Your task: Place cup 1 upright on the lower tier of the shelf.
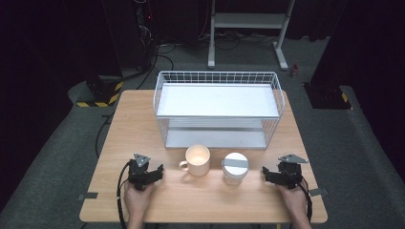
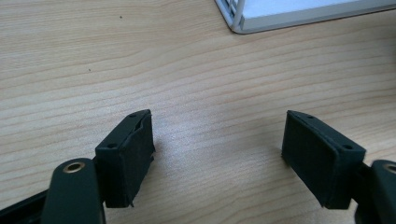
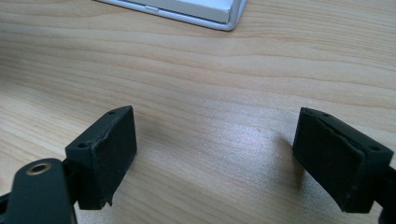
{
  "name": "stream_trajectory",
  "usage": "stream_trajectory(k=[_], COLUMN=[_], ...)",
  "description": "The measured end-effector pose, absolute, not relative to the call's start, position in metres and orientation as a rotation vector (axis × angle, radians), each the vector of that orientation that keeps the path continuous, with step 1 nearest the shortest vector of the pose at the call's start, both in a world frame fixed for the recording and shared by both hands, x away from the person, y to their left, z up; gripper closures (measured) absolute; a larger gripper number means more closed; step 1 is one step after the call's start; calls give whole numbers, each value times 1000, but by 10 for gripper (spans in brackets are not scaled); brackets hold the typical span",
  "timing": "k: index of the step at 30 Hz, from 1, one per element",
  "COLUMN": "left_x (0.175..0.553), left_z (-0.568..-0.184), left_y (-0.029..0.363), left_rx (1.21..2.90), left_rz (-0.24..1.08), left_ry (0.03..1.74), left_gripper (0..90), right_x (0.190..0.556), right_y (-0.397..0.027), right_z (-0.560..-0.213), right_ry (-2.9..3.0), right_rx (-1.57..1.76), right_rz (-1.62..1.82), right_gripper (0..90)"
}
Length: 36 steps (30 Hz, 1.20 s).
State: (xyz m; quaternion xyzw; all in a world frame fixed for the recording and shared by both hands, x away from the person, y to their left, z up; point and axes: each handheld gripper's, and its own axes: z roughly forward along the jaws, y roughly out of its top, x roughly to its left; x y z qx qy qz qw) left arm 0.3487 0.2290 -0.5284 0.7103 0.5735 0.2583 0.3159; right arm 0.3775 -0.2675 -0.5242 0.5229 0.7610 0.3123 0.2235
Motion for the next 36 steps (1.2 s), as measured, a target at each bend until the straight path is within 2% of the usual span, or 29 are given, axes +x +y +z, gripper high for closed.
stream_trajectory(k=[36], left_x=[349], left_z=[-528], left_y=[229], left_rx=[1872], left_rz=[681], left_ry=[1511], left_gripper=[253], right_x=[329], right_y=[-251], right_z=[-519], right_ry=[2202], right_rx=[1258], right_rz=[1057], right_gripper=[153])
